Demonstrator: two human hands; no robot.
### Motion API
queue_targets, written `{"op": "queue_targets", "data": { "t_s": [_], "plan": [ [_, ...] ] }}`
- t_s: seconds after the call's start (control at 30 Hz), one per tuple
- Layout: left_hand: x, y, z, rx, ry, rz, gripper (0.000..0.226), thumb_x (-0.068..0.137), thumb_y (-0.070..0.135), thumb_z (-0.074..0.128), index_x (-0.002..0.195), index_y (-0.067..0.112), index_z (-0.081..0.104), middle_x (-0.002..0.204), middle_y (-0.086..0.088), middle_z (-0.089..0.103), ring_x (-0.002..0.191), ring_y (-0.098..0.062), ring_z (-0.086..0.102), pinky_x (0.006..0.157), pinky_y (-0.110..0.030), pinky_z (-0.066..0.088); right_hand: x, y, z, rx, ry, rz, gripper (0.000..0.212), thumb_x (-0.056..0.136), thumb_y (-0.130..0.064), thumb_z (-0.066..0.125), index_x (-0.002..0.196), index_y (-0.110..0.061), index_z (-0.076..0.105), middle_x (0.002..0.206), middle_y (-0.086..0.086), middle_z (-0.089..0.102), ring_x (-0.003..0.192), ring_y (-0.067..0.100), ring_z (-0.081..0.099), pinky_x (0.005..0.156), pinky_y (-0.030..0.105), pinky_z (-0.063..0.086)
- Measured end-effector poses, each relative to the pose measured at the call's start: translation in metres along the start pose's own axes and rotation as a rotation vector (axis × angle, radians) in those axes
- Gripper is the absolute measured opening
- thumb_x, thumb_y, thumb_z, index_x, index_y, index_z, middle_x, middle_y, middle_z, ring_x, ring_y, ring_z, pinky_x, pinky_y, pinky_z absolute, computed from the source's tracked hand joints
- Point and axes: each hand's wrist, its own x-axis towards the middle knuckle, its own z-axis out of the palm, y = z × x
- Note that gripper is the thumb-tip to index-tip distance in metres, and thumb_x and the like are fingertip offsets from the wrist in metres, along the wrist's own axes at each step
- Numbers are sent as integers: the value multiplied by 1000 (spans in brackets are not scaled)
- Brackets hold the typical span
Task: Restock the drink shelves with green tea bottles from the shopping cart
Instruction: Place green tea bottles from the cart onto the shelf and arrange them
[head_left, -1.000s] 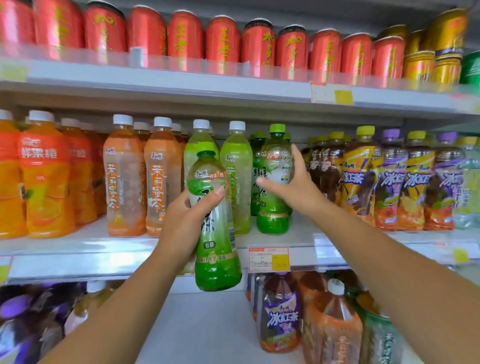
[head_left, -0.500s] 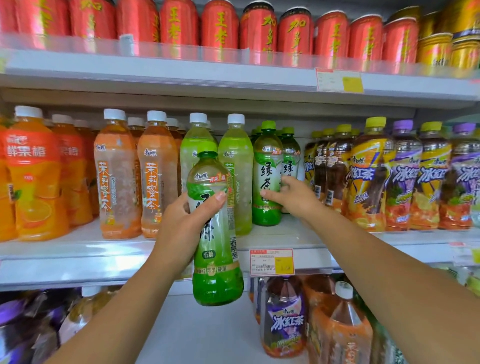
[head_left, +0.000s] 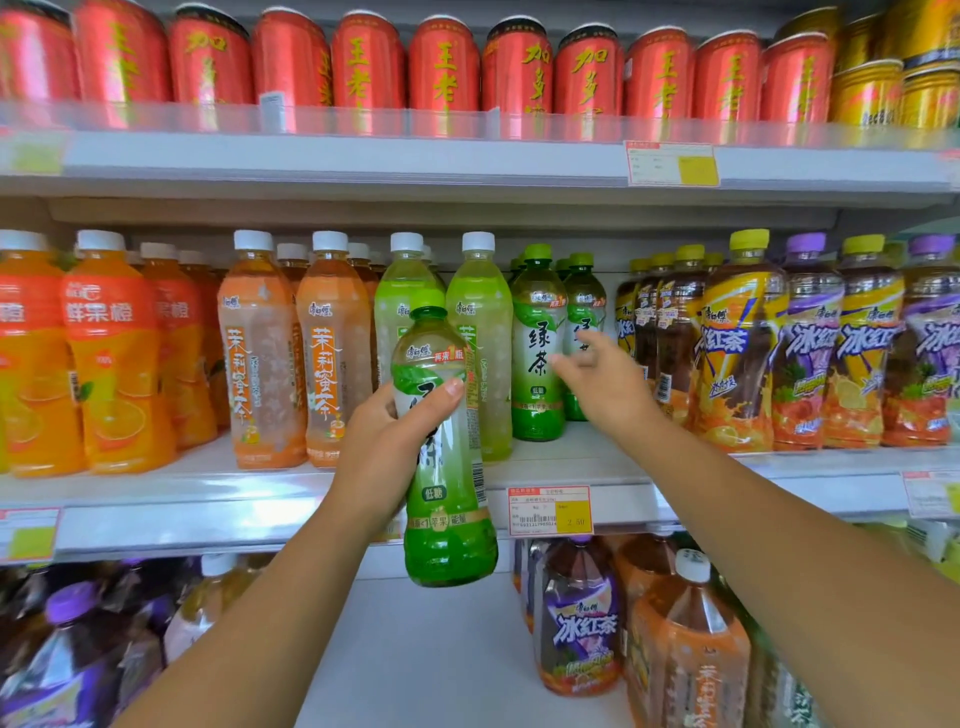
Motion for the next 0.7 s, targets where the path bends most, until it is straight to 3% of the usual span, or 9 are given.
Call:
{"op": "queue_targets", "data": {
  "t_s": [0.07,0.1,0.17,0.27,0.37,0.43,0.5,0.6,0.7],
  "plan": [
    [-3,7,1,10,-30,-18,44,68,47,71,102,20,69,91,-2,77,84,-22,74,68,-33,58,-23,-11,-13,73,76,-93,39,95,-30,54,133,-20,49,103,-6,66,98,11,60,85,27,46],
    [-4,12,3,9,-52,-26,43,68,46,71,103,20,69,91,-1,77,83,-21,75,65,-30,58,-35,-15,-17,119,30,-117,31,95,-29,54,126,-25,53,98,-8,66,97,10,63,87,31,50],
    [-5,21,9,-14,-76,-7,42,69,42,73,105,22,67,90,3,77,82,-16,75,60,-23,56,-66,-21,-22,166,-192,-118,26,89,-29,58,114,-36,57,103,-11,67,101,7,63,93,37,51],
    [-5,34,28,16,-109,77,41,69,39,79,105,29,64,91,12,75,83,-7,73,68,-24,58,-107,-31,-19,314,-477,-71,40,78,-25,75,107,-43,54,103,-22,67,98,-5,64,86,21,52],
    [-4,43,54,44,-163,121,39,74,32,82,108,30,62,95,13,74,87,-4,72,77,-27,59,-111,-27,-20,410,-327,-101,51,72,-18,82,111,-36,54,97,-23,70,93,-7,65,78,15,53],
    [0,49,61,84,-208,148,41,75,39,79,111,30,61,97,15,74,89,-1,70,81,-24,57,-100,-25,-30,395,-236,-122,47,71,-15,82,104,-36,55,91,-23,70,90,-6,66,76,16,54],
    [7,50,52,147,-227,186,52,73,54,70,119,33,58,103,17,70,98,3,65,85,-19,53,-86,-24,-43,368,-207,-162,45,72,-15,80,104,-35,56,99,-16,71,94,0,67,80,22,55],
    [9,23,21,323,-122,204,47,84,49,63,127,30,56,103,16,63,95,6,58,74,-8,47,-59,-22,-62,316,-191,-202,53,73,-13,79,119,-27,54,109,-16,67,98,-2,65,82,19,54],
    [5,-18,-7,671,-20,319,37,83,58,61,107,30,67,86,16,66,81,1,60,77,-29,54,-31,-9,-69,182,-198,-194,61,73,-12,80,127,-22,52,113,-16,65,102,-2,63,87,21,53]
  ]
}}
